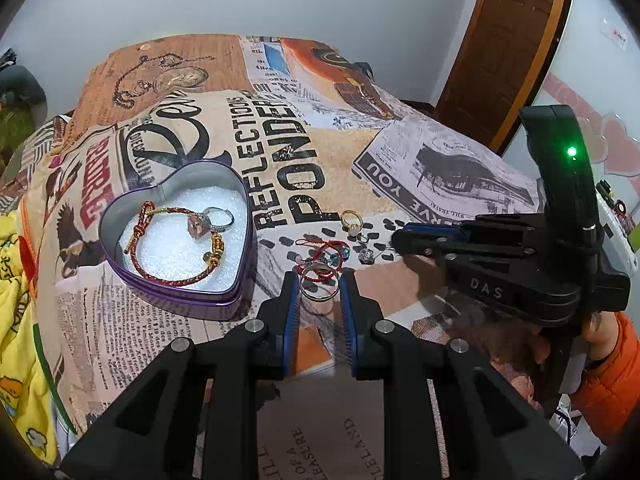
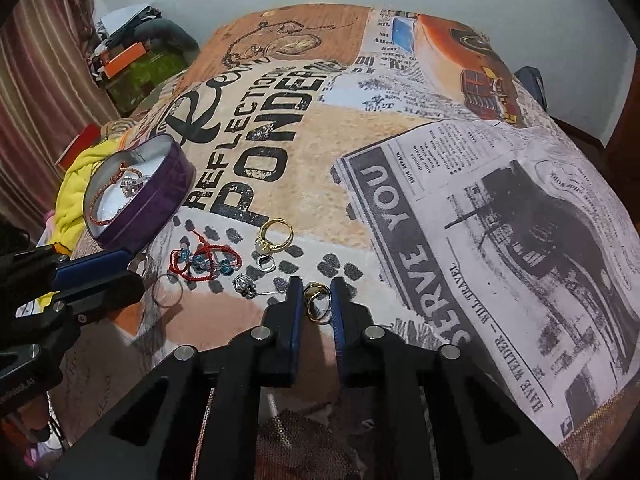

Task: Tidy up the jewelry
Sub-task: 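Grasp a silver ring with the left tool while the right tool grasps a gold ring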

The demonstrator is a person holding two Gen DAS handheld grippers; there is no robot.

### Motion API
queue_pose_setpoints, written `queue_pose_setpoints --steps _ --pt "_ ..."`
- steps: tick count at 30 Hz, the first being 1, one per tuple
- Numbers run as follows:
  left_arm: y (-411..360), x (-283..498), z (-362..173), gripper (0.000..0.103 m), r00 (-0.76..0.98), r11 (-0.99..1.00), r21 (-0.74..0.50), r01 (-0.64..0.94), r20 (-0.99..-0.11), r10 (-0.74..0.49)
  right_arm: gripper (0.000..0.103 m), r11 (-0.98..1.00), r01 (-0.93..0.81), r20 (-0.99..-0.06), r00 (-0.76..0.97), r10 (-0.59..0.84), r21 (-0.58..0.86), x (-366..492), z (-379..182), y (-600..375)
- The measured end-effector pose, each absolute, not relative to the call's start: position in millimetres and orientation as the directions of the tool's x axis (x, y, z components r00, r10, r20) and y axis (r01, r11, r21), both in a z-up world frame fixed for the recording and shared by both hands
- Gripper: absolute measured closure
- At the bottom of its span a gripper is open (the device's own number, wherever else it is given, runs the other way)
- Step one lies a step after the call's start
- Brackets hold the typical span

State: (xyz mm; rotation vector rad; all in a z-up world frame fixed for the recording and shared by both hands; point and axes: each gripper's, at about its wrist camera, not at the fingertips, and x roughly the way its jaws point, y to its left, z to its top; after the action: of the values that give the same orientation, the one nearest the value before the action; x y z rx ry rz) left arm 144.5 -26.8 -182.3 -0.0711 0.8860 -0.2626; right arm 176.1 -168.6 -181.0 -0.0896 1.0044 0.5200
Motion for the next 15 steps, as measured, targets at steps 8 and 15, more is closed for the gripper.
queue_pose_setpoints --steps 8,15 --pt "-23.9 137.2 -166.6 0.084 0.633 0.967 -0.162 0.197 -0.732 -0.251 0.094 0.878 -0.453 -0.781 0.490 0.388 0.152 165.8 -151.0 -177.2" --pt "-12.7 129.2 -149.1 0.084 0.671 0.971 -0.165 0.176 -0.702 -0.241 0.094 0.867 -0.476 -0.737 0.530 0.418 0.149 153.9 -122.0 -173.2"
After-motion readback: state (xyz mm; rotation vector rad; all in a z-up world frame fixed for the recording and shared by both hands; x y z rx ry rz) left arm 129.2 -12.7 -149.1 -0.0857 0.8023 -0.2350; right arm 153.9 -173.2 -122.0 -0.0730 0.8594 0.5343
